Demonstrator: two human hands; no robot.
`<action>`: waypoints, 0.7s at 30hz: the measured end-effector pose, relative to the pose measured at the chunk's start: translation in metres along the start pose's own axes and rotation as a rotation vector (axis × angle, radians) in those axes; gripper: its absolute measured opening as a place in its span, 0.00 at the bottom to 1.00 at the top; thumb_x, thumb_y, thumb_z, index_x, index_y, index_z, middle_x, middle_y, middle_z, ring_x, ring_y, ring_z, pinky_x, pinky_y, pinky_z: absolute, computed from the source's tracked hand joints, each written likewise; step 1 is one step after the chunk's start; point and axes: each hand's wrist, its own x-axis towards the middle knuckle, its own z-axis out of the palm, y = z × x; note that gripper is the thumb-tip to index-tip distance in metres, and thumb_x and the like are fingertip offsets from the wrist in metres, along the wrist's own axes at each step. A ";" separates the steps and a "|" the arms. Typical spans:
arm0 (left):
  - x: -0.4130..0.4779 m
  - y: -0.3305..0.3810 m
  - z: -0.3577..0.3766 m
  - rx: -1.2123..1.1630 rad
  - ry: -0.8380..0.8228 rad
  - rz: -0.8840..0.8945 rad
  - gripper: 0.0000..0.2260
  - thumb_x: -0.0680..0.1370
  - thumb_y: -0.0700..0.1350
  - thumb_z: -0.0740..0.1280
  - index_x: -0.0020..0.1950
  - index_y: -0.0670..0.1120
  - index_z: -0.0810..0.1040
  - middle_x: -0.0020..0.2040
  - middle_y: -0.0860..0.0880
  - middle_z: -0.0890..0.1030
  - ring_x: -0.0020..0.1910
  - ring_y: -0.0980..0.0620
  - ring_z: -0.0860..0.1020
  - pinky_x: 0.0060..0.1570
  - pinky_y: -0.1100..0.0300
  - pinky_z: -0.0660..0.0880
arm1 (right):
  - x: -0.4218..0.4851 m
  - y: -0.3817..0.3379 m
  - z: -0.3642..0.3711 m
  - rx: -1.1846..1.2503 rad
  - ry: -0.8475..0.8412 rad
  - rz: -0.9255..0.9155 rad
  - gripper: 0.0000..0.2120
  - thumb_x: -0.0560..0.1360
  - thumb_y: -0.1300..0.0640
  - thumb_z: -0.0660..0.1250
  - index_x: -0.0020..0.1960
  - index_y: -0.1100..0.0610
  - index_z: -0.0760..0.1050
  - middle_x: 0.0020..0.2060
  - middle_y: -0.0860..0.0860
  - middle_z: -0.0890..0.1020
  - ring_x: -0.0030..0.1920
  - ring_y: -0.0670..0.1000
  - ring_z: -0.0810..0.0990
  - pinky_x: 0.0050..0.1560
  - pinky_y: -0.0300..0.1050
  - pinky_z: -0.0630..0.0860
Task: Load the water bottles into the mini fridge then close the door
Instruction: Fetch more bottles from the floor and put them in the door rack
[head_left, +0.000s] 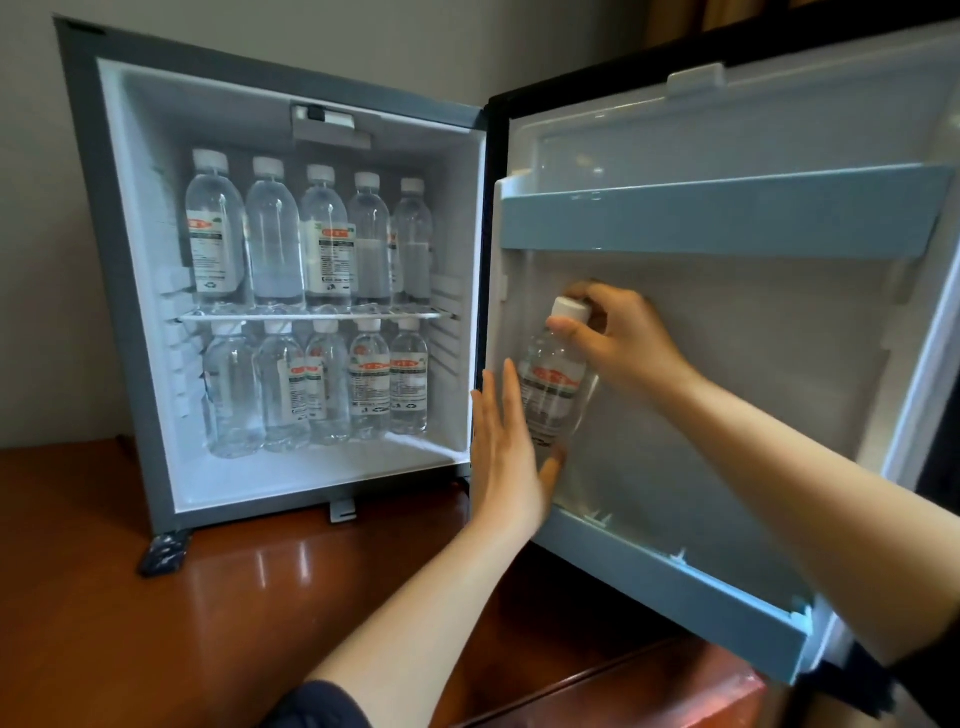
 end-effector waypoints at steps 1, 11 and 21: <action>-0.001 0.001 0.002 0.008 -0.014 -0.002 0.44 0.76 0.42 0.66 0.75 0.51 0.33 0.77 0.48 0.36 0.77 0.49 0.38 0.74 0.54 0.43 | -0.001 0.002 -0.002 -0.005 -0.019 -0.008 0.15 0.69 0.49 0.67 0.47 0.61 0.77 0.36 0.53 0.79 0.37 0.50 0.75 0.40 0.51 0.74; -0.007 0.000 0.013 -0.046 -0.017 -0.027 0.41 0.77 0.40 0.63 0.75 0.44 0.32 0.74 0.51 0.32 0.71 0.59 0.32 0.70 0.64 0.39 | -0.010 0.007 0.024 -0.146 -0.095 -0.025 0.10 0.76 0.55 0.67 0.52 0.61 0.77 0.39 0.52 0.79 0.41 0.53 0.77 0.43 0.46 0.71; -0.005 -0.004 0.002 -0.048 -0.060 -0.077 0.40 0.77 0.42 0.65 0.76 0.46 0.37 0.78 0.48 0.38 0.77 0.52 0.40 0.72 0.62 0.41 | -0.011 0.001 0.029 -0.309 -0.039 -0.076 0.17 0.75 0.54 0.68 0.61 0.60 0.74 0.55 0.57 0.77 0.55 0.57 0.75 0.54 0.50 0.74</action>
